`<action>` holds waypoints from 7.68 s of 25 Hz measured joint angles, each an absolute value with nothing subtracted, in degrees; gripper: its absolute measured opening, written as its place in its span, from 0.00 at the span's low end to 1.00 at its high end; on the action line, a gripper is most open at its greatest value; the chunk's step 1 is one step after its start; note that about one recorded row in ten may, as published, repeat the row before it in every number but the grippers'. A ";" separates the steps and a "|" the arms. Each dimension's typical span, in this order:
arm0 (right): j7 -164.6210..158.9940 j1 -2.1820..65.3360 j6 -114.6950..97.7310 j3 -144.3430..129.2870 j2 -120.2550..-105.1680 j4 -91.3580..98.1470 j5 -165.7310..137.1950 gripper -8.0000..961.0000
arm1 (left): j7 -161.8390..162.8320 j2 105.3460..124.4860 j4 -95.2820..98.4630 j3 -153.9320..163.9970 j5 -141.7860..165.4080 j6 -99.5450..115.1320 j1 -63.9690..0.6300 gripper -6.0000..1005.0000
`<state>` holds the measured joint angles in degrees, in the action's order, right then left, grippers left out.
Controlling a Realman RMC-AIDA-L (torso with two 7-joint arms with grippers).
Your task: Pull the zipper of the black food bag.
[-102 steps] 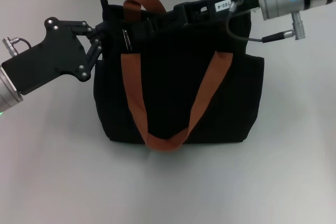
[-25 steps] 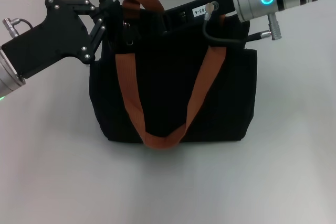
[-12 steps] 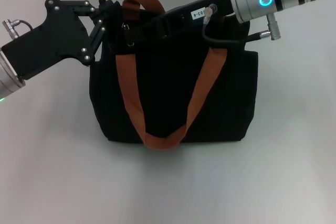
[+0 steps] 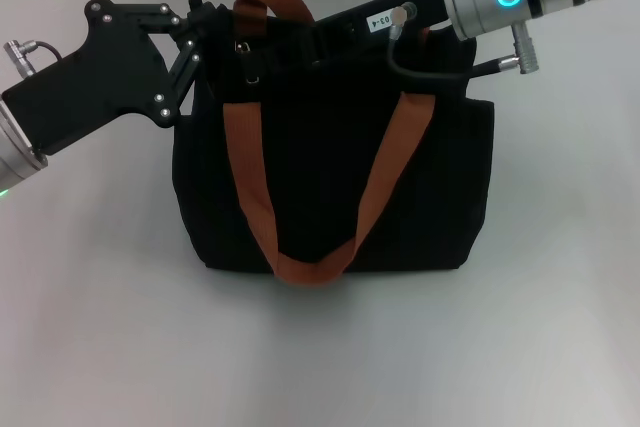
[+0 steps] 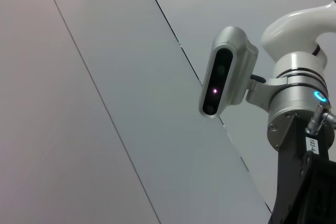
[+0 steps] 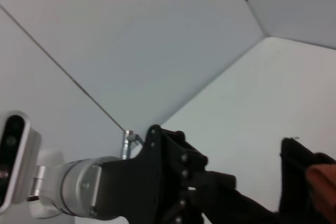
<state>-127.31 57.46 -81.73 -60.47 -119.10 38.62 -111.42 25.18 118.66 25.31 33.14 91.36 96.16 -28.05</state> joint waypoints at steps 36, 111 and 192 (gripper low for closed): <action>-143.88 43.66 -86.42 -64.76 -119.18 64.42 -119.31 0.01 | 24.87 118.47 25.13 33.05 89.29 95.14 -27.33 0.03; -142.98 48.74 -85.68 -64.58 -119.10 60.10 -119.43 0.29 | 24.87 118.65 24.02 33.04 87.74 96.77 -27.95 0.03; -153.26 41.23 -79.50 -72.61 -119.58 74.80 -125.08 0.01 | 24.87 118.56 23.64 33.14 86.46 98.62 -27.86 0.03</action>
<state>-153.26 41.23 -79.50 -72.61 -119.58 74.80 -125.08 24.87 118.56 23.64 33.14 86.46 98.62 -27.86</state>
